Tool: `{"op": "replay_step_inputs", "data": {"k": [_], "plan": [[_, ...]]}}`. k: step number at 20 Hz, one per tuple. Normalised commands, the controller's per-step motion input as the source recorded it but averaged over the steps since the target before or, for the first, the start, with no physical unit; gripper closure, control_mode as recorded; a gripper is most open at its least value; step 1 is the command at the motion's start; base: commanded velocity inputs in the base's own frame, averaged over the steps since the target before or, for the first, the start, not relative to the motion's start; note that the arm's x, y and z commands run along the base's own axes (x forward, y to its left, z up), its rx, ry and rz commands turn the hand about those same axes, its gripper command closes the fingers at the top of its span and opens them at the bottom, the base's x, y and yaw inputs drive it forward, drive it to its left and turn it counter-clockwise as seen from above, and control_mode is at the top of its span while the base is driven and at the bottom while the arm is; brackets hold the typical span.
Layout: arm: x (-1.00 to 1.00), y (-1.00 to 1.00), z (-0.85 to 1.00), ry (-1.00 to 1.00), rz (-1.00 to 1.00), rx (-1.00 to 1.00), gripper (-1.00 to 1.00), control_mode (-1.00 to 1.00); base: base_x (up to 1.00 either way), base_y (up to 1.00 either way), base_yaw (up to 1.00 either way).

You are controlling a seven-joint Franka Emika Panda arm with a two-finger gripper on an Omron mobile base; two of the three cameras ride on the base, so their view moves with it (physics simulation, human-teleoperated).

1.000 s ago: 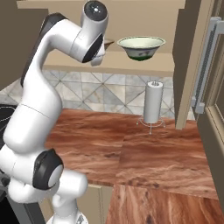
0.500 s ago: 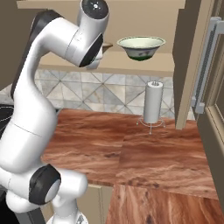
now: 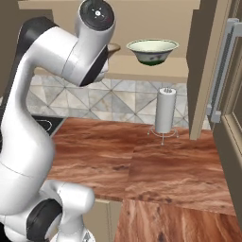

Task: Move the bowls from the cabinet to the plates on the dining table.

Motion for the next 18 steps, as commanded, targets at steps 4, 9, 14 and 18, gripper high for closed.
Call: {"op": "replay_step_inputs", "data": {"k": [4, 9, 14, 18], "plan": [[-0.49, -0.02, 0.16, -0.07, 0.04, 0.00, 1.00, -1.00, 0.00, 0.00, 0.00], [-0.52, -0.01, 0.04, -0.01, 0.02, 0.00, 1.00, -1.00, 0.00, 0.00, 0.00], [-0.52, -0.01, 0.00, 0.04, 0.02, -0.01, 1.00, -1.00, 0.00, 0.00, 0.00], [-0.49, 0.00, 0.00, 0.06, 0.02, -0.01, 1.00, -1.00, 0.00, 0.00, 0.00]]}}
